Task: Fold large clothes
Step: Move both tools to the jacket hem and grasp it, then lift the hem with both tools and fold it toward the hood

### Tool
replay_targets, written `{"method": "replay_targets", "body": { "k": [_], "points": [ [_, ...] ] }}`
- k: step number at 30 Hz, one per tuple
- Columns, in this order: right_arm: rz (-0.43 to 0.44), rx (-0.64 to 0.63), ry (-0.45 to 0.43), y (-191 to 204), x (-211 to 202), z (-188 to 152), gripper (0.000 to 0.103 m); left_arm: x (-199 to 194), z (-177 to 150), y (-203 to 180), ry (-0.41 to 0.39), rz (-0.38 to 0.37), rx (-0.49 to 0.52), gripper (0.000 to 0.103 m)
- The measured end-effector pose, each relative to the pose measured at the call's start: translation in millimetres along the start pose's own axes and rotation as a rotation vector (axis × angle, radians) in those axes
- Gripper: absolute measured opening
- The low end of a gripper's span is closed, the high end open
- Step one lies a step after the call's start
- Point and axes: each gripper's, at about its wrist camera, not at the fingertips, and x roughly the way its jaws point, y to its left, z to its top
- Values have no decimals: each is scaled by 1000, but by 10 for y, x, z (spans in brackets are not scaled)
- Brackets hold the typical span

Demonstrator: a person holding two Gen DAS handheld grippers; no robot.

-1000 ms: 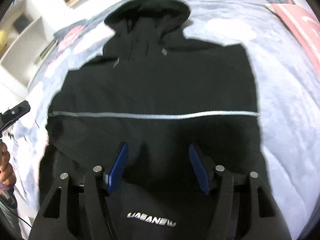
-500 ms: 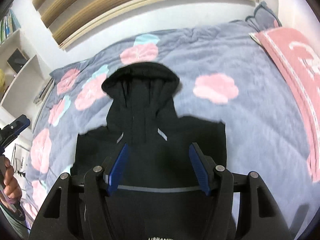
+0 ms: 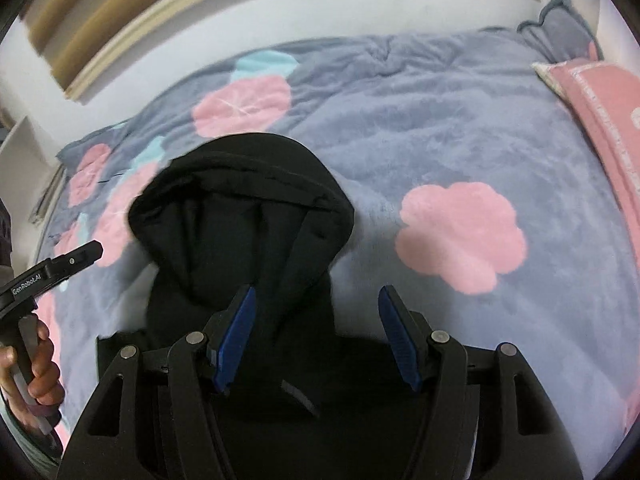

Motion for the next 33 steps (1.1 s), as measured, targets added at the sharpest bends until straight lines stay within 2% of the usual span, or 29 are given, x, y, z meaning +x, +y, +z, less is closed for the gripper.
{"method": "replay_targets", "body": {
  "k": [4,8,9,10,11,12,13,14,15,16,18,20,22,25,26,29,31,32,33],
  "points": [
    [-5,34,40,-122,509,175,66,456,155,62,28,24,-13,60],
    [0,80,66,-226,832,282,66,861,263,145,37,41,-39,60],
    [19,96,86,-246,952,308,62,946,289,170,37,52,-47,60],
    [30,96,94,-239,1004,315,37,1012,315,197,36,65,-53,51],
    [41,84,107,-231,1082,336,18,1057,338,232,29,73,-60,34],
    [30,76,108,-224,1099,346,16,1084,377,292,37,39,-75,7],
    [3,76,82,-256,1055,384,11,1027,412,364,26,-3,-101,7],
    [12,93,54,-303,979,412,8,887,448,450,-8,-66,-124,7],
    [12,106,28,-336,892,427,8,756,464,523,-29,-116,-143,7],
    [25,110,-36,-381,685,457,8,616,468,602,-44,-176,-167,7],
    [53,78,-87,-344,487,440,8,358,421,707,-60,-288,-187,7],
    [12,16,-101,-235,447,377,8,305,342,702,-38,-257,-146,7],
    [-21,-12,-77,-217,573,295,8,520,216,792,46,-213,-143,8],
    [-38,-20,41,-298,1005,86,8,1055,-10,1002,202,-121,-181,11],
    [-45,-42,90,-309,1188,0,8,1230,-88,1062,242,-124,-193,11],
    [-51,-101,113,-274,1326,-110,8,1271,-123,1161,210,-182,-235,13],
    [-56,-126,110,-241,1244,-93,13,1133,-110,1098,182,-165,-177,18],
    [-52,-130,112,-234,1191,-86,13,1016,-118,1027,157,-128,-113,24],
    [-41,-142,115,-232,1093,-85,14,920,-128,983,141,-93,-70,39]
  ]
}}
